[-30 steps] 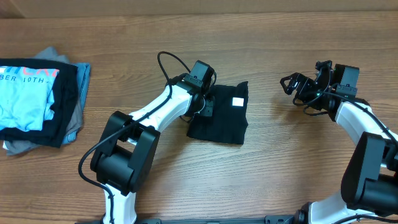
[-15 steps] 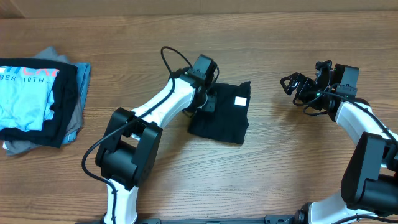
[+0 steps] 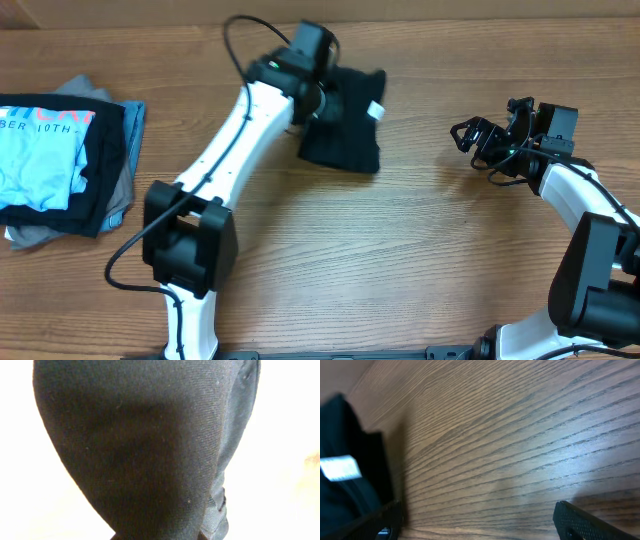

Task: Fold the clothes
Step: 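Lift the bundle and carry it left onto the clothes stack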

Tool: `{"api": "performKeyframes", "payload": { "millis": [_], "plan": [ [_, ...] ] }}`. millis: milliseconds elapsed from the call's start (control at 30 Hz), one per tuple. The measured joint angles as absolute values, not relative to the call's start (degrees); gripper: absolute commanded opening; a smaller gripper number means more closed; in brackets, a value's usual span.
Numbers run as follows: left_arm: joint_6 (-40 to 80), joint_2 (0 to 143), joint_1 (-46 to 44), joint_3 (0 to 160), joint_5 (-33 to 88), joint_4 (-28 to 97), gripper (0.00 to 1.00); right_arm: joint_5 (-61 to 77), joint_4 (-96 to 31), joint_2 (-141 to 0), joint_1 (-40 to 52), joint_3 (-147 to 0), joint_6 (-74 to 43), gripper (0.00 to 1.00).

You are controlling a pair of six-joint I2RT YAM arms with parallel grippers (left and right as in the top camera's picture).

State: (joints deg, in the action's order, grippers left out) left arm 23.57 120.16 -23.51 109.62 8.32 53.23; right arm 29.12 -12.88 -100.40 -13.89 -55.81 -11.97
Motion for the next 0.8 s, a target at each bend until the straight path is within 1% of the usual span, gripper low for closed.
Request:
{"api": "performKeyframes", "payload": {
  "millis": [233, 533, 667, 800],
  "plan": [
    [25.7, 120.2, -13.7, 116.2, 9.3, 59.0, 0.04, 29.1, -12.9, -100.4, -13.9, -55.8, -12.0, 1.00],
    [26.5, 119.7, 2.9, 117.6, 14.4, 60.5, 0.04, 29.1, -12.9, -100.4, -13.9, -55.8, -12.0, 1.00],
    [26.7, 116.7, 10.6, 117.6, 14.7, 61.6, 0.04, 29.1, -12.9, -100.4, -13.9, -55.8, -12.0, 1.00],
    [26.7, 110.7, 19.9, 117.6, 16.0, 62.0, 0.04, 29.1, -12.9, -100.4, -13.9, -55.8, -12.0, 1.00]
  ]
}}
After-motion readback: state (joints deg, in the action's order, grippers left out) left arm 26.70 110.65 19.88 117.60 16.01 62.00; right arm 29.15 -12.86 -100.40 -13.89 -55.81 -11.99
